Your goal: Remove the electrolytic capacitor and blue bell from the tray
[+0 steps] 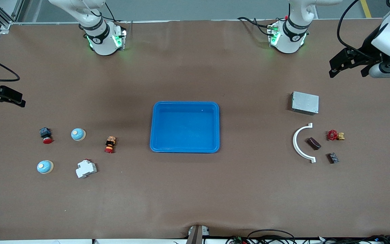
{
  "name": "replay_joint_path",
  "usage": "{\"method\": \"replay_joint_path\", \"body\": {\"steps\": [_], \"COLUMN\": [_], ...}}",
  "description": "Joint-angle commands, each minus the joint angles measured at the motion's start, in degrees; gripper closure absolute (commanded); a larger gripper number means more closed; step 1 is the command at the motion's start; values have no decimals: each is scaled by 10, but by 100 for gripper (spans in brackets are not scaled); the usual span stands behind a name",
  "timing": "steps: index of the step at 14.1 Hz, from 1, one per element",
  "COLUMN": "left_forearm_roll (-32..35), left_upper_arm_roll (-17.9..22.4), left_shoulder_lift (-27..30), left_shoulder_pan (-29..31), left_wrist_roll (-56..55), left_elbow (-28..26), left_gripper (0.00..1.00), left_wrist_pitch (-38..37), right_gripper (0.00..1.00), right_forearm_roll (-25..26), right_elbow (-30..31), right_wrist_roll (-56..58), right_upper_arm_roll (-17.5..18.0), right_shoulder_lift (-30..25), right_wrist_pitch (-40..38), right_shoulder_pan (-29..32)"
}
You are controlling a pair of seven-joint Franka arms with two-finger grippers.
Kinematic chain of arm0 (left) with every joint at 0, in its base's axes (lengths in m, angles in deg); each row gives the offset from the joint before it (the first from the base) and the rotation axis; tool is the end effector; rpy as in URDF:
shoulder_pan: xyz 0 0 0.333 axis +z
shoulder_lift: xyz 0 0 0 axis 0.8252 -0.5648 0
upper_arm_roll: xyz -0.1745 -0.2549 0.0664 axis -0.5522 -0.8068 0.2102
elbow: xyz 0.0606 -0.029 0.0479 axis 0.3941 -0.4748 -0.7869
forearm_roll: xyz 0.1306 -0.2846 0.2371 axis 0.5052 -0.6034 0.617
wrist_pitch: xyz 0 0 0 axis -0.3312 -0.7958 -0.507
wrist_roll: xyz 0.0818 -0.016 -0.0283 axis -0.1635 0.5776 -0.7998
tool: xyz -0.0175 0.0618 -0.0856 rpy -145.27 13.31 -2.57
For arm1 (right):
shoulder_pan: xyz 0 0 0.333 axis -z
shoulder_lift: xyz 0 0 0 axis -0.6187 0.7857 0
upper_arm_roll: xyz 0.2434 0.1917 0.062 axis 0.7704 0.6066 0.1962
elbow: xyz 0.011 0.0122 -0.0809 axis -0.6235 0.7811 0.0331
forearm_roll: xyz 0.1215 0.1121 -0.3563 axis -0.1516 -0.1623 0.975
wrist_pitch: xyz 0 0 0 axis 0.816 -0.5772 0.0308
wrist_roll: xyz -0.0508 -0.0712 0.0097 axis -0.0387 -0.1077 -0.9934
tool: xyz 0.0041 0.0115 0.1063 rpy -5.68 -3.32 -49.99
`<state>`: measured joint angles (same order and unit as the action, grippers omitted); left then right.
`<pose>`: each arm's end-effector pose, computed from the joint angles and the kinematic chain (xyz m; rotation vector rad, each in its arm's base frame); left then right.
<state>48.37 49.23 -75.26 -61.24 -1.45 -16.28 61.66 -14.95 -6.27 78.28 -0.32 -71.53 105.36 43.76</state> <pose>0.5207 -0.0957 0.6681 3.1212 0.0307 -0.0031 0.5848 -0.0442 0.6103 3.1194 -0.0253 -0.0891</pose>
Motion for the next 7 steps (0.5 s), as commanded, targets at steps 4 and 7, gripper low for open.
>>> {"method": "replay_joint_path", "body": {"steps": [4, 7], "left_forearm_roll": [0, 0], "left_upper_arm_roll": [-3, -5], "left_shoulder_lift": [-20, -15], "left_shoulder_pan": [0, 1], "left_wrist_roll": [5, 1], "left_elbow": [10, 11], "left_gripper": [0, 0], "left_wrist_pitch": [-6, -7], "right_gripper": [0, 0], "right_forearm_roll": [-2, -3], "right_elbow": [6, 7], "right_wrist_roll": [3, 3], "right_upper_arm_roll": [13, 13], "right_shoulder_lift": [-44, -44], "right_wrist_pitch": [-31, -30], "right_shoulder_pan": [-17, -17]}}
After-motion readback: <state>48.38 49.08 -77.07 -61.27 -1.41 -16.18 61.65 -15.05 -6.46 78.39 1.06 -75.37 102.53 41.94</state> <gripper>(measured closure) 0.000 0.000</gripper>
